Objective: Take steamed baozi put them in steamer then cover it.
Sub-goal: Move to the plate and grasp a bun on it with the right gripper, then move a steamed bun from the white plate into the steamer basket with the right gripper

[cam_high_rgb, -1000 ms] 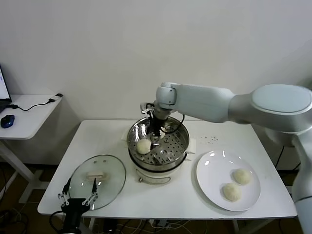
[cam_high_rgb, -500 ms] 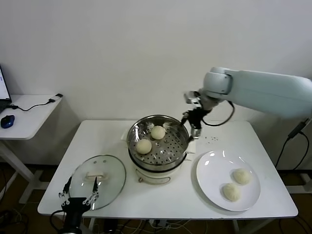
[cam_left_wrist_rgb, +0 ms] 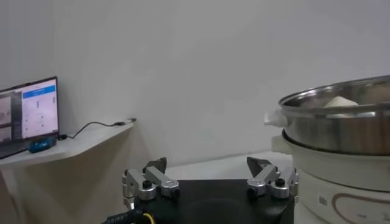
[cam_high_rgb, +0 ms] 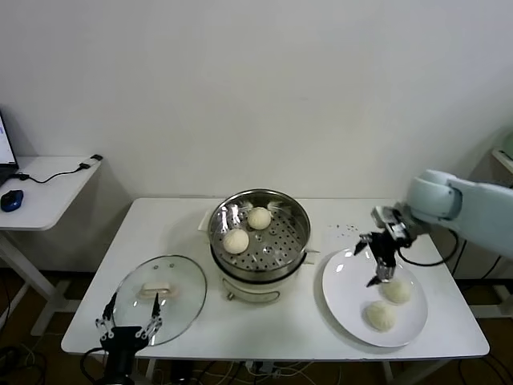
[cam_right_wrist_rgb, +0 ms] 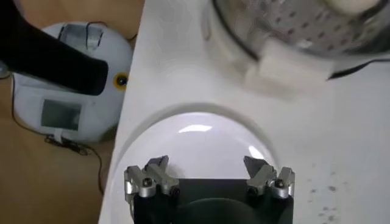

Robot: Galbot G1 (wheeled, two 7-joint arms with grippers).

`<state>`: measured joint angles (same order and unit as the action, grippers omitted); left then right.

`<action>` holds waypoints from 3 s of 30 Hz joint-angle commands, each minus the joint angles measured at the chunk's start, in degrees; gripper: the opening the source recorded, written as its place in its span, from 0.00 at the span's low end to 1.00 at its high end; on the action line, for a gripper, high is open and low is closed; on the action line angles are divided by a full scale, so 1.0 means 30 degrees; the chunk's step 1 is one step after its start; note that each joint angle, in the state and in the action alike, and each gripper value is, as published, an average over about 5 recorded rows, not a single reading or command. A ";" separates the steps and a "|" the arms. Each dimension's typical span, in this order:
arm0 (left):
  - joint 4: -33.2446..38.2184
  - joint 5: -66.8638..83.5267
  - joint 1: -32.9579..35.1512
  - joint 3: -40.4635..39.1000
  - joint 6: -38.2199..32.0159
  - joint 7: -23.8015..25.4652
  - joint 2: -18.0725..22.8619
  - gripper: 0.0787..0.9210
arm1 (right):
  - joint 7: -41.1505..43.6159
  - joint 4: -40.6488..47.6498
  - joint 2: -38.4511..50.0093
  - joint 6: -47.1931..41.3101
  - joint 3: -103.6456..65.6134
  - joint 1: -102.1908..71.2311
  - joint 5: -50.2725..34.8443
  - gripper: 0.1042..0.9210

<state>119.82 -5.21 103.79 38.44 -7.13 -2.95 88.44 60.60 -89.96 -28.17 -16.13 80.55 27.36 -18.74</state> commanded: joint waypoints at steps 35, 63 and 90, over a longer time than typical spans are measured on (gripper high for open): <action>-0.0475 -0.0290 -0.0100 0.0052 0.0189 -0.0082 0.0271 0.88 | -0.0110 0.2912 -0.0651 0.0506 -0.4871 -0.7574 0.4289 0.79; -0.0404 -0.0654 0.0052 -0.0219 0.0282 -0.0031 0.0290 0.88 | 0.2495 0.7718 -1.2956 1.6593 0.1818 0.8373 0.3991 0.72; -0.0679 -0.0670 -0.0238 -0.0310 0.0418 -0.0059 0.0379 0.88 | 0.2152 0.7017 -1.7199 1.6811 0.1244 0.2055 0.6155 0.72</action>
<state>117.88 -7.20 103.31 37.58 -5.94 -3.12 89.57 67.06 -68.41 -76.51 33.28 83.63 37.91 -1.90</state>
